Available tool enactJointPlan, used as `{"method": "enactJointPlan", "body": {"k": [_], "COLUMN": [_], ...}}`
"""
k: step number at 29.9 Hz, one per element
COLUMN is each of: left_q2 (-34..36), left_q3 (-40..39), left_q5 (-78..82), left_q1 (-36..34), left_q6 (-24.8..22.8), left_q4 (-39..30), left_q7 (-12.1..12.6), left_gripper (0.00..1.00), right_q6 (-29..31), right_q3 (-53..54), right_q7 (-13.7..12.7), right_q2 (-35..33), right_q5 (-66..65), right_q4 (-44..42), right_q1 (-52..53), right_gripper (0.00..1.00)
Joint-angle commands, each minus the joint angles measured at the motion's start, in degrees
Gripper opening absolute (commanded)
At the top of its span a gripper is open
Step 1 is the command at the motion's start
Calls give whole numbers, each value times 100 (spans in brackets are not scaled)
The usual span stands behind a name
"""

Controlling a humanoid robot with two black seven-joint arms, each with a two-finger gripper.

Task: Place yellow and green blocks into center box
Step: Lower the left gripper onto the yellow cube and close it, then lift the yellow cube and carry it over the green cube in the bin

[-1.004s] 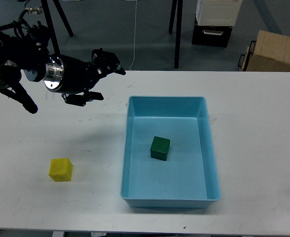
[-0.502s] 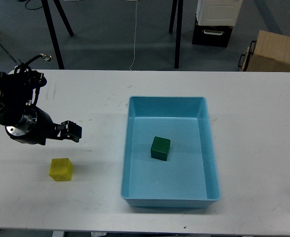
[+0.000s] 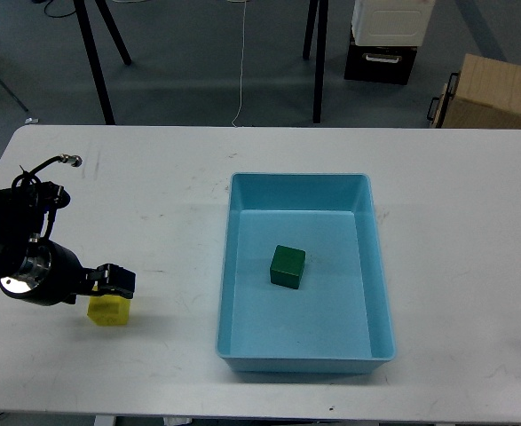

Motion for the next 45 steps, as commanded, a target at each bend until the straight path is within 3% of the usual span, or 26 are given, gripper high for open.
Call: {"method": "enactJointPlan", "body": {"k": [1,27,31,34,38,40,41,45], "left_q2": [-192,-430,-447,-439,-404,-386,-377,-377], "left_q3": [-5,-330,-410,-419,-427,-462,-532,-1181], "left_q5": [-1,437,561,684,1053,1115,1115,1080], "left_q1": [135,1102,1191,1182,1182,1182,1182,1103], "left_q6": [0,62,18,-26,-185,-167,-158,-141], "left_q4": [239,864,873,873,855,847,847,864], "left_q7": [2,-33,-60,-34,-16,37,54,98], "left_gripper": [100,97,77,49,21,14,2,0], "right_q6": [0,79,88,132,158,158,158,158], "right_q3": [5,5,31,23,14,23,23,23], "right_q7": [0,-9,0,-9,-9,-9,-9,-9], "right_q2": [-3,-3,-3,-3,-3,-3,-3,-11], "right_q5": [0,0,0,0,0,0,0,0], "right_q4": [-2,-116,-116,-116,-116,-116,-116,-116], "right_q1": [0,0,-9,-18,-18,-18,-27,-27], "right_gripper": [99,99,99,99,99,99,99,99]}}
